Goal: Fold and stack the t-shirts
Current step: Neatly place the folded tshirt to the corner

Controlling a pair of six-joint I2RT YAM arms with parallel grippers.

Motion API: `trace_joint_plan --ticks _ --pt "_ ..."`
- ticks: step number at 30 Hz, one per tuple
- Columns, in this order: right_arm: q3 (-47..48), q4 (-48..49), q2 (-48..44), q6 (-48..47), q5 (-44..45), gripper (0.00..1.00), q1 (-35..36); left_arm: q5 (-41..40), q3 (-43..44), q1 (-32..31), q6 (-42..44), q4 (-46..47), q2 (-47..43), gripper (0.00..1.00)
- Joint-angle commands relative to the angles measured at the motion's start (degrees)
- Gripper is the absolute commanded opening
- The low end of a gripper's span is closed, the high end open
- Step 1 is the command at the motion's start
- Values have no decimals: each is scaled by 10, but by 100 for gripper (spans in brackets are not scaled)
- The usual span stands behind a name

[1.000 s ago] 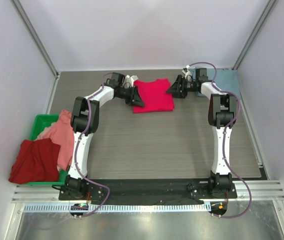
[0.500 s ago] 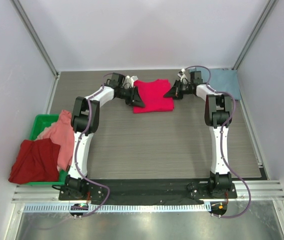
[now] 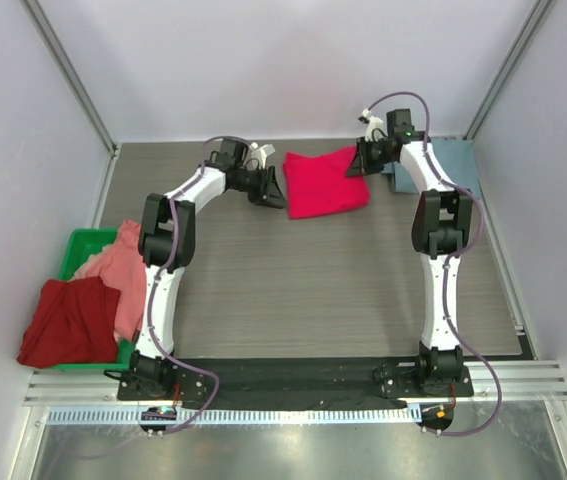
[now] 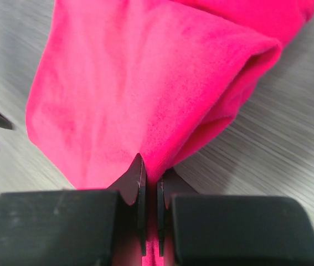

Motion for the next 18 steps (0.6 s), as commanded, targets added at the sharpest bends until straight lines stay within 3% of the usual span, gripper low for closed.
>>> trace_joint_plan --ticks 1,18 --pt "28 -25 -66 -54 61 1 -24 -4 21 5 17 -6 -48 37" --pt "101 -46 -123 -151 152 1 -54 -4 22 -21 16 -3 -45 38"
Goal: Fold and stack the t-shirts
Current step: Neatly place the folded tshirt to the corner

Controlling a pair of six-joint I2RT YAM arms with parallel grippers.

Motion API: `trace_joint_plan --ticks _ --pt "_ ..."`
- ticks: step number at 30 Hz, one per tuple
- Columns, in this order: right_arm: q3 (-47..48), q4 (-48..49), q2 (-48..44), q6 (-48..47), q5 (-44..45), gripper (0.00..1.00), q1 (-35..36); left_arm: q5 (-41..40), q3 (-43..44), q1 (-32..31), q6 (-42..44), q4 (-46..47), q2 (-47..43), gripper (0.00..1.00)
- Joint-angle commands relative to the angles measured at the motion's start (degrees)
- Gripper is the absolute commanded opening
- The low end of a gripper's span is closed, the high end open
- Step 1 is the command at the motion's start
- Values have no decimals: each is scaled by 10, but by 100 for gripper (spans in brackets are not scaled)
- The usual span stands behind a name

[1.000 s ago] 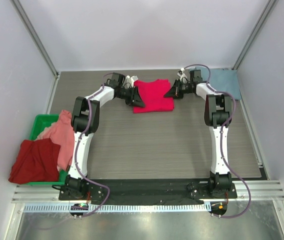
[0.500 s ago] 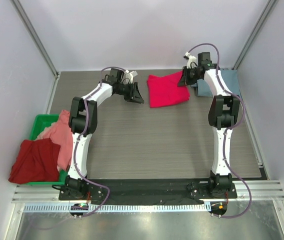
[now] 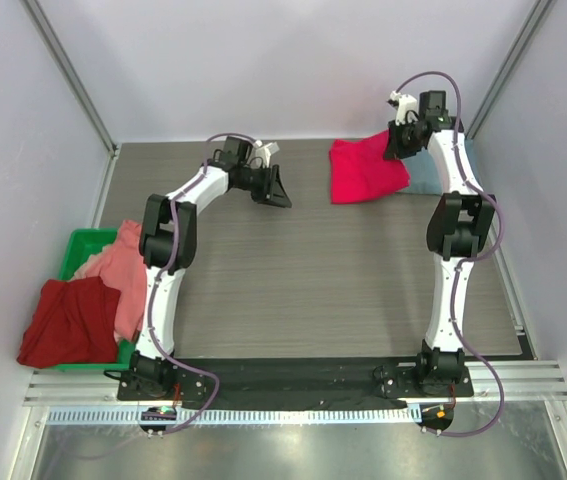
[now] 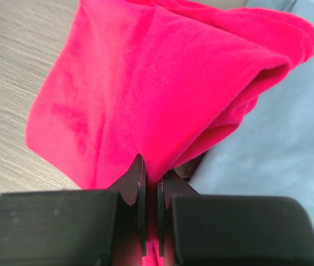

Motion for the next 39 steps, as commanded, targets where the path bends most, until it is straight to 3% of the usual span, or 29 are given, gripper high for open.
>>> trace_joint_plan --ticks 1,17,31,39 --pt "52 13 -81 -29 18 1 6 9 18 -9 5 -1 -32 38" --pt "52 -1 -136 -72 39 1 -28 8 19 -23 4 3 -32 38" --pt "111 17 -60 -60 35 1 -94 -7 20 -38 26 -16 -38 39" --pt "139 52 34 -50 68 1 -118 -20 17 -46 47 -32 -44 39"
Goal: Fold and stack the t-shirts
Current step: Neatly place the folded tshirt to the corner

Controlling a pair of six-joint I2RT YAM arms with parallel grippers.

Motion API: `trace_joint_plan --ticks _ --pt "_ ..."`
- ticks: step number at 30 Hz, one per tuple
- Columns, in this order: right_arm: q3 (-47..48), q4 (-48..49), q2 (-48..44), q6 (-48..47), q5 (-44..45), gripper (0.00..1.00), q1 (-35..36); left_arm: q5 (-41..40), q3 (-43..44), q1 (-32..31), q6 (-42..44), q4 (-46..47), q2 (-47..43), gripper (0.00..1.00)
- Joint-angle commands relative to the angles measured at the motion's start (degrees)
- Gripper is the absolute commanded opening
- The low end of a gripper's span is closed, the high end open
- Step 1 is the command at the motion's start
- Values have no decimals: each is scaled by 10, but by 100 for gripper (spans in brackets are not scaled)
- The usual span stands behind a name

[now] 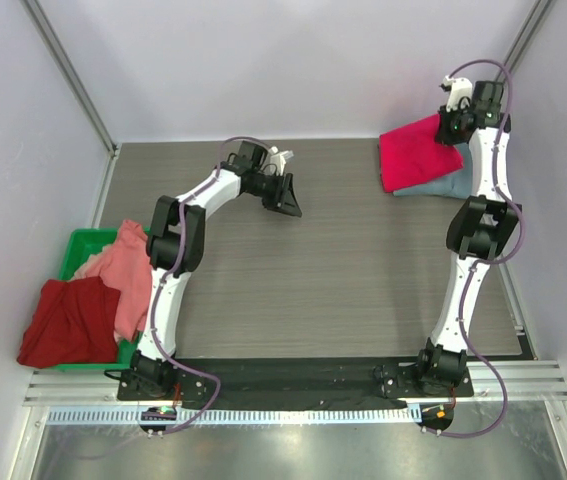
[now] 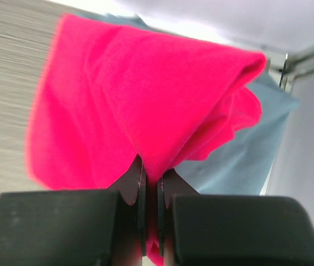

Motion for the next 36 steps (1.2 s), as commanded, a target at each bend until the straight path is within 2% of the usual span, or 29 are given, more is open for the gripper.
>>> trace_joint_plan --ticks 1,20,26,29,30,33,36 --pt "34 51 25 6 33 1 -8 -9 16 -6 23 -14 -45 39" --pt "51 126 82 16 116 1 -27 -27 10 -16 45 -29 -47 39" --pt "50 142 97 20 170 1 -28 -28 9 -16 47 -31 -48 39" --pt "46 160 106 26 230 12 -28 -29 7 -16 49 -31 -51 39" --pt "46 168 107 30 244 31 -27 -30 6 -16 50 -32 -50 40" --pt "45 183 104 36 302 54 -26 -33 6 -16 53 -35 -52 40" --pt "36 199 75 23 333 63 -18 -36 7 -16 57 -38 -53 39"
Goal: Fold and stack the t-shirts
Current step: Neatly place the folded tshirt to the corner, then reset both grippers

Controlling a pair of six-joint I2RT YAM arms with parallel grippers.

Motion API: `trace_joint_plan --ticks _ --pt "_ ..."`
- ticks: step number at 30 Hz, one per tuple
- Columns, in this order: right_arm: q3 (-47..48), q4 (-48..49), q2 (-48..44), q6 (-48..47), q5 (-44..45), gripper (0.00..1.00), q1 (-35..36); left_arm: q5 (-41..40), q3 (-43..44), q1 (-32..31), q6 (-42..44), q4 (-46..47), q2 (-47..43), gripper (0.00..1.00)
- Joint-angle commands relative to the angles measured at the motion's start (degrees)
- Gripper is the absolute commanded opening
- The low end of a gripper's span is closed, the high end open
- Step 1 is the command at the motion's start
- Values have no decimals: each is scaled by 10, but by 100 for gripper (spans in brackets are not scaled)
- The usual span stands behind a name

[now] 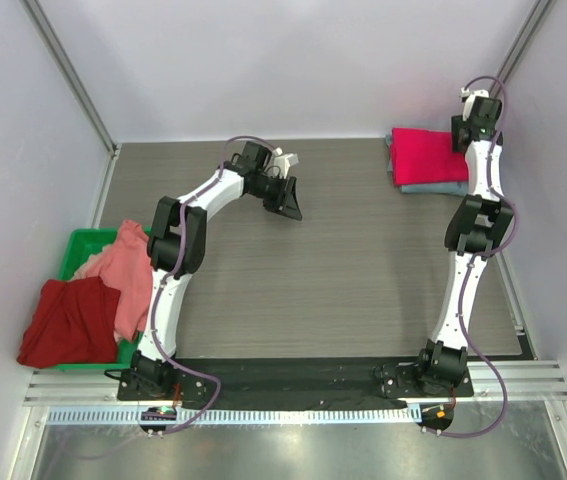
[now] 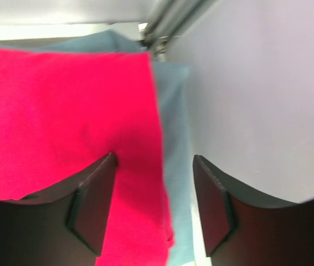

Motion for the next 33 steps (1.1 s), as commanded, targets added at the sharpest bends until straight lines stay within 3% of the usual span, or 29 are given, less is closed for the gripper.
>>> trace_joint_plan --ticks 1,7,9,10,11,13,14,15,16,17,18,21,24,28,33 --pt "6 58 -48 -4 72 64 8 -3 6 -3 17 -6 -45 40" --pt "-56 76 -147 -25 58 64 49 -18 13 -3 28 -17 -51 40" --pt "-164 115 -235 -38 -13 67 77 -43 22 -3 44 -22 -68 40" --pt "-211 133 -264 -45 -41 68 88 -97 27 -2 50 -27 -75 44" --pt "-294 147 -297 -62 -68 72 113 -134 34 -3 57 -31 -89 55" --pt "-362 160 -363 -48 -169 85 131 -191 67 -2 96 -50 -98 69" --pt "-405 162 -376 -23 -197 93 137 -241 79 -1 104 -57 -101 80" --pt "-420 160 -386 55 -229 99 141 -253 107 2 112 -67 -102 85" --pt "-438 157 -395 97 -275 100 141 -263 117 5 123 -72 -103 89" --pt "-444 143 -396 134 -299 100 141 -284 129 7 127 -77 -103 99" --pt "-451 136 -395 201 -321 100 141 -296 136 8 133 -83 -103 100" --pt "-498 128 -403 283 -379 100 141 -351 143 8 154 -92 -115 100" --pt "-563 132 -437 288 -409 100 147 -396 120 9 155 -99 -127 100" --pt "-629 131 -498 246 -416 100 185 -399 84 10 161 -116 -168 100" --pt "-647 110 -534 260 -403 100 200 -383 76 12 142 -188 -190 100"
